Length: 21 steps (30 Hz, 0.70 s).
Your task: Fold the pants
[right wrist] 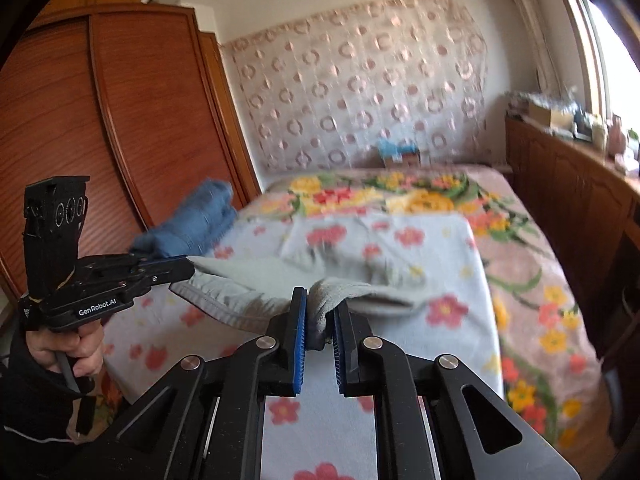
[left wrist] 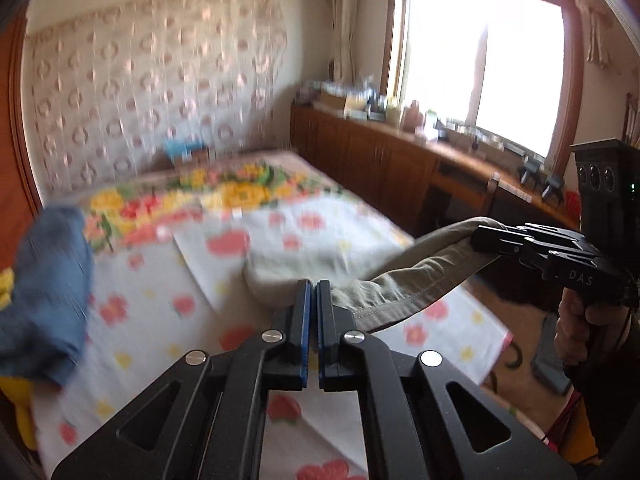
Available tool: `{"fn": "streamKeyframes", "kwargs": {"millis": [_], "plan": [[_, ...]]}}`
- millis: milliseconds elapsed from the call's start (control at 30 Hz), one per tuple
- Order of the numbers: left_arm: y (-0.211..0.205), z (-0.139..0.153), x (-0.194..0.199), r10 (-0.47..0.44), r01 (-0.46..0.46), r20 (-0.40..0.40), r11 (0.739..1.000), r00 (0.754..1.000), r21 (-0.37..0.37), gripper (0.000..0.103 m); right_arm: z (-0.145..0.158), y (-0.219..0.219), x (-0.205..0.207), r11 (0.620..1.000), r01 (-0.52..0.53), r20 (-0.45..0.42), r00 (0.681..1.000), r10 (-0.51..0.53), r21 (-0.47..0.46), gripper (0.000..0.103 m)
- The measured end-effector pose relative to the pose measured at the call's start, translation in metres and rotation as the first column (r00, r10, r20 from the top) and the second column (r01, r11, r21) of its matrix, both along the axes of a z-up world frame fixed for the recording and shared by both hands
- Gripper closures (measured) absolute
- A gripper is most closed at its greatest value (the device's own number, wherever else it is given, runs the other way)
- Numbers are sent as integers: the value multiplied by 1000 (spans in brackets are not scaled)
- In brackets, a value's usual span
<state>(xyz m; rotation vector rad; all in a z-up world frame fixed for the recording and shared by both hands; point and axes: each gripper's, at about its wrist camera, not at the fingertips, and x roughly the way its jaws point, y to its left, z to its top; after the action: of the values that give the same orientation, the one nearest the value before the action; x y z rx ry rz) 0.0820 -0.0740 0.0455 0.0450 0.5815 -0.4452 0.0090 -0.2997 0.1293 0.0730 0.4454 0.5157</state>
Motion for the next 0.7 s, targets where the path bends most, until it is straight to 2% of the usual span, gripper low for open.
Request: {"fn": "streamKeyframes", "kwargs": {"millis": [100, 267, 400, 533, 600, 700], "plan": [[10, 39, -3, 14, -12, 63, 1000, 998, -23, 99, 38, 4, -5, 1000, -25, 57, 998, 25, -3, 91], [26, 74, 0, 51, -48, 125, 999, 991, -24, 99, 81, 21, 0, 997, -75, 101, 992, 77, -29, 91], [42, 77, 26, 101, -99, 129, 995, 986, -23, 99, 84, 34, 39, 994, -103, 64, 992, 106, -49, 91], [62, 72, 74, 173, -173, 125, 985, 977, -9, 100, 85, 50, 94, 993, -102, 28, 994, 104, -66, 91], [71, 79, 92, 209, -212, 144, 977, 967, 5, 100, 94, 57, 116, 994, -94, 43, 994, 96, -56, 91], [80, 90, 100, 231, -234, 171, 972, 958, -3, 100, 103, 67, 126, 995, -87, 77, 993, 91, -49, 91]]}}
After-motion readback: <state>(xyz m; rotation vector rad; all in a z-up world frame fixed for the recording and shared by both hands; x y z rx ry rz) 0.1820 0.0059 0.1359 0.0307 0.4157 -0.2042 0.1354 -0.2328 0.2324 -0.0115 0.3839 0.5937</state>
